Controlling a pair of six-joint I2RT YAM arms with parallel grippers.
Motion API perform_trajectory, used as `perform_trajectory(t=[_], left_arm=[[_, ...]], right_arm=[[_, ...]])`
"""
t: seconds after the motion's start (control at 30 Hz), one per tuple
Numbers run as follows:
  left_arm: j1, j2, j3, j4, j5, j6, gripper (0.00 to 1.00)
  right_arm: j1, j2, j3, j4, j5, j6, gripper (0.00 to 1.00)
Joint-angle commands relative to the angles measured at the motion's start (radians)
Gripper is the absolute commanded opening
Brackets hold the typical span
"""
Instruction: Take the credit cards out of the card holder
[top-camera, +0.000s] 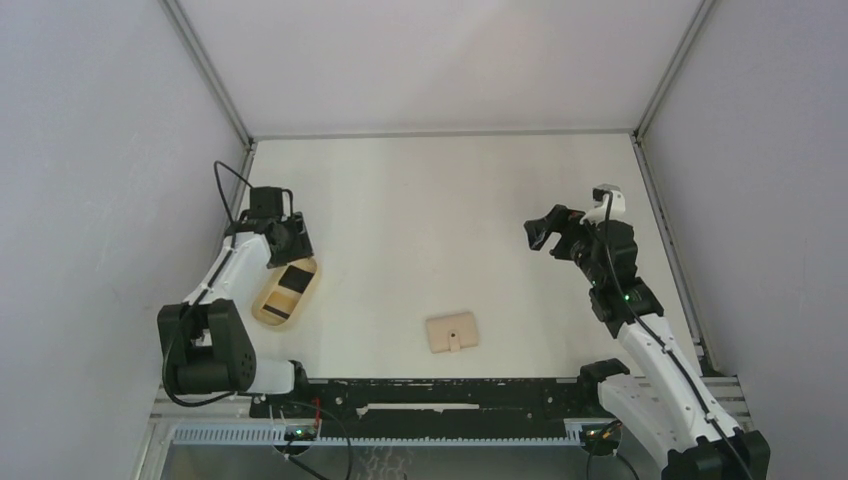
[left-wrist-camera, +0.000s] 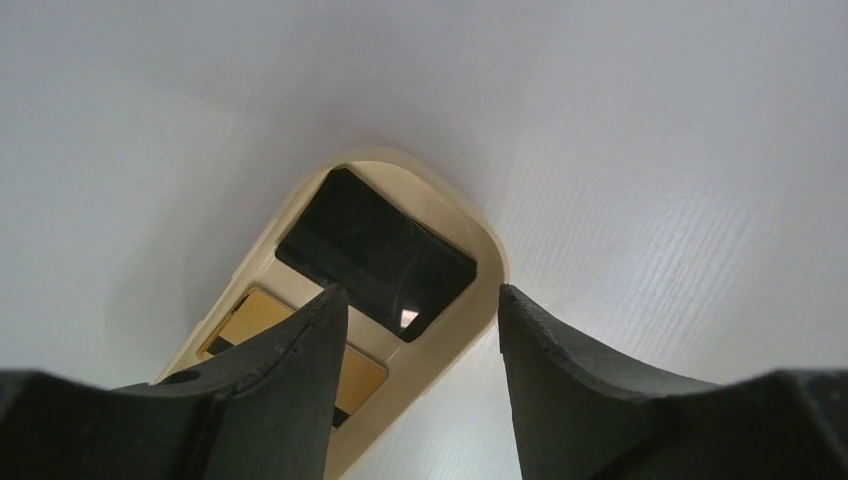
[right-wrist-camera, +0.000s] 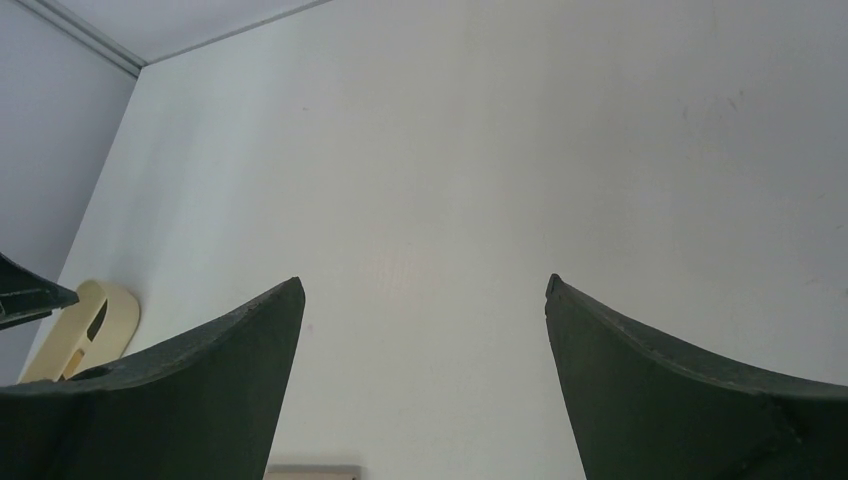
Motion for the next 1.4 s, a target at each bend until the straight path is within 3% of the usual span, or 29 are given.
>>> perform_trajectory(t=[0.0,0.23,0.5,0.67,1.37], left_arm=[[-0.023,0.035,0.061,0.021,-0.001,0.033,0.62],[-0.118,0.069,0.039,0.014,0.007,0.070,0.61],[-0.123,0.153,0.057,0.007,-0.056,0.081,0.51],[-0.122,0.180,0.073,0.009,-0.049,0.085,0.37],[-0.149,0.273,0.178,0.007,0.035,0.065,0.24]], right_arm=[[-0.003,-0.056,0.012,-0.007,0.032,-0.005,1.00],[0.013,-0.103,-0.002,-0.040,0.068,-0.017,1.00],[0.034,-0.129,-0.027,-0.029,0.100,-0.011,1.00],[0.046,-0.138,-0.033,-0.027,0.117,-0.012,1.00],[0.057,-0.142,-0.050,-0.018,0.150,-0.017,1.00]])
